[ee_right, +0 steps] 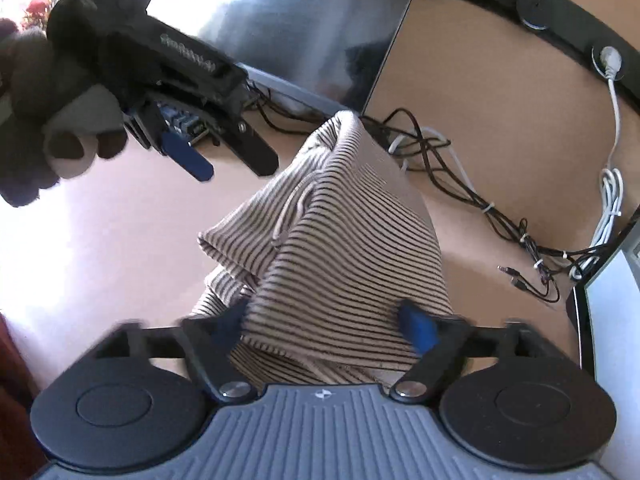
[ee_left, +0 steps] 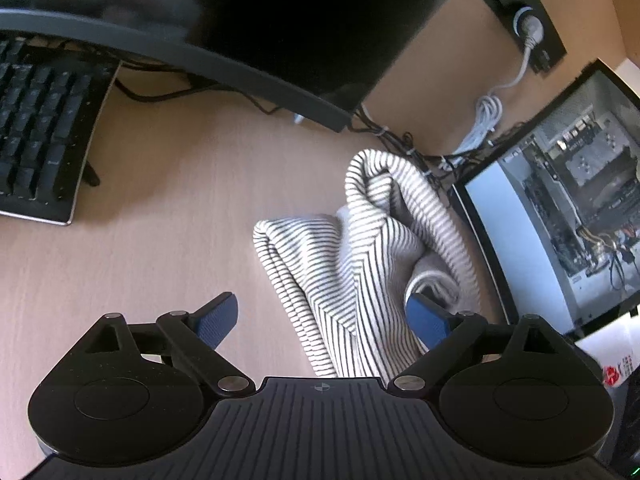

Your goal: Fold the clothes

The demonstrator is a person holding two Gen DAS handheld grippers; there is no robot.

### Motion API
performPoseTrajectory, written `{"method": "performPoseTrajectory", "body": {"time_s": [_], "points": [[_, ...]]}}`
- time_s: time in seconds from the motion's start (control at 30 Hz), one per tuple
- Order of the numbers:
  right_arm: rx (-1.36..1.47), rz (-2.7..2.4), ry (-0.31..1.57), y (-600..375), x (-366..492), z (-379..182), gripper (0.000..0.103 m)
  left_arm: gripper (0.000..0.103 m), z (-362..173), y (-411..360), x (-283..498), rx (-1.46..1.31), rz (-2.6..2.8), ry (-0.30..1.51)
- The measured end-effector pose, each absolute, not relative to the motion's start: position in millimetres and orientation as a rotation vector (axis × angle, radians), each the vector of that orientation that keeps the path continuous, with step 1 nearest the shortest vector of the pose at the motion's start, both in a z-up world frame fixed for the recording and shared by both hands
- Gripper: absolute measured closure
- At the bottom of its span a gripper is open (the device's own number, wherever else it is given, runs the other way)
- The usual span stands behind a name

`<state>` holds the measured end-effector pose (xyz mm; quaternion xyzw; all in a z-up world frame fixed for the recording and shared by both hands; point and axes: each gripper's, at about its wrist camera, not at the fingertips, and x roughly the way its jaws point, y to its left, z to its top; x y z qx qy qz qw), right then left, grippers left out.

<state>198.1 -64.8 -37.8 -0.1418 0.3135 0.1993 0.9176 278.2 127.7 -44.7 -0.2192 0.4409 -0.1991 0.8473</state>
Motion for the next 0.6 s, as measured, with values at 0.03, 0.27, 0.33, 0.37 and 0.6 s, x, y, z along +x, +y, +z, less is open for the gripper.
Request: {"method": "performPoseTrajectory", "body": {"time_s": [0.03,0.27,0.33,0.37,0.6], "points": [[-0.285,0.406,0.639,-66.6,197.4,-35.9,0.06,0.008,-44.5,126.8,277.7,-0.457,-0.431,0.931],[-0.08,0.365,0.631,-92.1,207.1,-19.4,0.089,0.013,-46.1,122.0,272.9,-0.504,-0.541,0.938],[-0.027,0.359,0.647,-96.8,211.8,-22.6,0.09,0.015,-47.9,119.2,269.2,-0.484,-0.553,0.947],[-0.001,0.356,0.655,-99.2,214.1,-24.2,0.09,0.015,-48.9,117.8,267.2,-0.472,-0.557,0.952],[0.184,0.331,0.707,-115.6,230.5,-35.3,0.09,0.014,-47.8,130.6,261.9,-0.461,-0.475,0.949]]}}
